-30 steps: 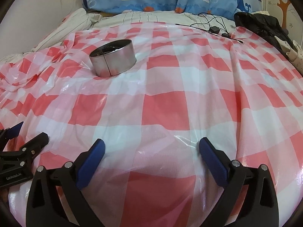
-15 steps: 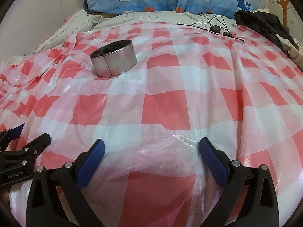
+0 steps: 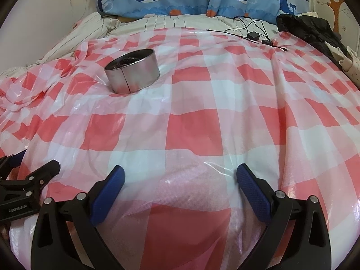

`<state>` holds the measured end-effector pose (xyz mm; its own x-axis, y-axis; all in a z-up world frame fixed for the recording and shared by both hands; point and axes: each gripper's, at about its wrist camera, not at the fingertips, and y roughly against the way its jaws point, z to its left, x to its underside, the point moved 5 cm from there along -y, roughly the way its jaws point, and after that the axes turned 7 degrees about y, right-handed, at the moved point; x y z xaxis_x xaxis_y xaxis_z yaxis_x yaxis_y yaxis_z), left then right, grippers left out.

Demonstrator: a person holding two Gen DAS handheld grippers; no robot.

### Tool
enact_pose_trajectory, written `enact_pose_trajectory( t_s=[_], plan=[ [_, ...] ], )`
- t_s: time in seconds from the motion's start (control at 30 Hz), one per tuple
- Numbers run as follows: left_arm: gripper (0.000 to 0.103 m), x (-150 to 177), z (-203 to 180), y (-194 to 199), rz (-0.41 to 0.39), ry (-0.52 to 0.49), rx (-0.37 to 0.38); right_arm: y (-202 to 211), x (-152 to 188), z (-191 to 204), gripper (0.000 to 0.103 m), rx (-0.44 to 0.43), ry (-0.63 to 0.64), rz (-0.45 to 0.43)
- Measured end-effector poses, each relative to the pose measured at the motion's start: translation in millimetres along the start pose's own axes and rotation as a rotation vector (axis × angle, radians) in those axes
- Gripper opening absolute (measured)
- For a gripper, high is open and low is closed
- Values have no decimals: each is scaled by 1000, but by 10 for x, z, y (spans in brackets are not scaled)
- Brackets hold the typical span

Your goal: Organize jewelry

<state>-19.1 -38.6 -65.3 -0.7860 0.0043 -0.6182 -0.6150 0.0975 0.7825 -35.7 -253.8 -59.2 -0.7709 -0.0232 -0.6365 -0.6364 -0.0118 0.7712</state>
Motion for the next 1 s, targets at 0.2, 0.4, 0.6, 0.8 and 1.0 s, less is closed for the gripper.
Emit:
enact_pose_trajectory(
  t_s=[0.2, 0.4, 0.6, 0.8, 1.0],
  plan=[
    [96, -10, -9, -15, 3, -8, -10, 2, 5, 3, 96, 2, 0, 1],
    [96, -9, -7, -15, 3, -7, -10, -1, 3, 2, 96, 1, 0, 1],
    [96, -9, -6, -15, 3, -7, -9, -2, 3, 4, 96, 1, 0, 0],
    [96, -9, -4, -17, 4, -7, -9, -3, 3, 5, 96, 2, 0, 1],
    [96, -7, -2, -18, 5, -5, -7, 0, 5, 2, 96, 2, 0, 1]
  ],
)
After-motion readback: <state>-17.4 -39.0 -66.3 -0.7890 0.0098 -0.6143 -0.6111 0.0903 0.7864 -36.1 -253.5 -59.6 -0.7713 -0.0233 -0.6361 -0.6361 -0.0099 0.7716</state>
